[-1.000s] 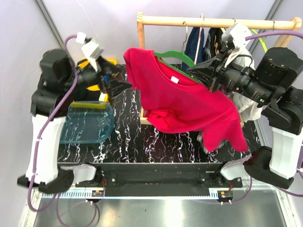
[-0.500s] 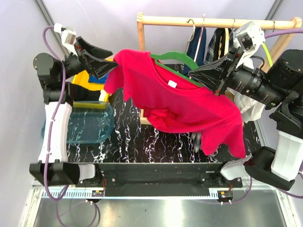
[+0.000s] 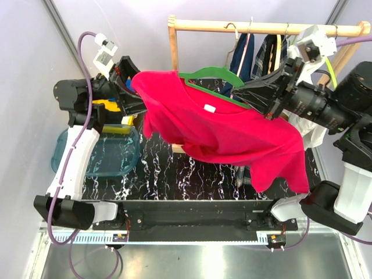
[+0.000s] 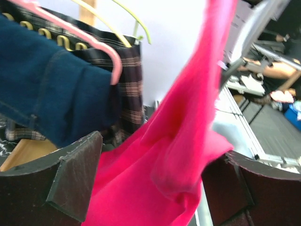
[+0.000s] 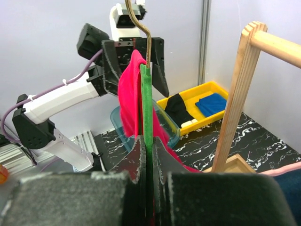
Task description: Remove the skirt from the hanger
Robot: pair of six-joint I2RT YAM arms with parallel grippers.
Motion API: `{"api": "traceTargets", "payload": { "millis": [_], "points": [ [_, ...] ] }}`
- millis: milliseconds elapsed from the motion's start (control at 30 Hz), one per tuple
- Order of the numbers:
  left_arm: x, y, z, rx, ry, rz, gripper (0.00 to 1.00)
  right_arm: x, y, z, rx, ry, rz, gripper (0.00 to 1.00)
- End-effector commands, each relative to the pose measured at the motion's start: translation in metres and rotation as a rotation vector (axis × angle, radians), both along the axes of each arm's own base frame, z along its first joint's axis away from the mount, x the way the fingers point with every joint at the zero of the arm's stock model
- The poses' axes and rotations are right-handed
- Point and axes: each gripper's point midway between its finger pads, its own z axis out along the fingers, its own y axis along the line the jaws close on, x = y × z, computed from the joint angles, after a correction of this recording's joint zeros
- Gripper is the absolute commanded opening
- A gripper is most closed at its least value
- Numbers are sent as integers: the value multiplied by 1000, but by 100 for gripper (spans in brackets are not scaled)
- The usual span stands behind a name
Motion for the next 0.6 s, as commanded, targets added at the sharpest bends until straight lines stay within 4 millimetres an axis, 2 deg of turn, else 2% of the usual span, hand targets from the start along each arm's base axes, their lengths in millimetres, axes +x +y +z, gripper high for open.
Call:
{"api": "traceTargets", "payload": {
  "millis": [0, 67, 200, 267, 300, 367, 500, 567],
  "points": [
    [-29, 13, 9, 61, -164, -23, 82, 11, 8, 21, 58, -71, -9, 0],
    [-15, 30, 9, 80, -159, 52, 82, 14, 2, 15, 33, -67, -45, 0],
    [-4, 58, 0, 175, -180, 107, 82, 12, -10, 10, 11, -75, -87, 0],
    [11, 76, -6, 187, -147, 154, 81, 10, -11, 10, 11, -75, -88, 0],
    [8, 80, -5, 204, -170, 145, 80, 10, -12, 10, 10, -74, -88, 0],
    [17, 89, -9, 204, -179, 169, 79, 9, -9, 9, 11, -64, -75, 0],
    [26, 88, -10, 188, -186, 205, 78, 8, -7, 8, 13, -54, -61, 0],
    [24, 79, -7, 174, -192, 188, 79, 7, -8, 8, 16, -54, -61, 0]
  ]
}}
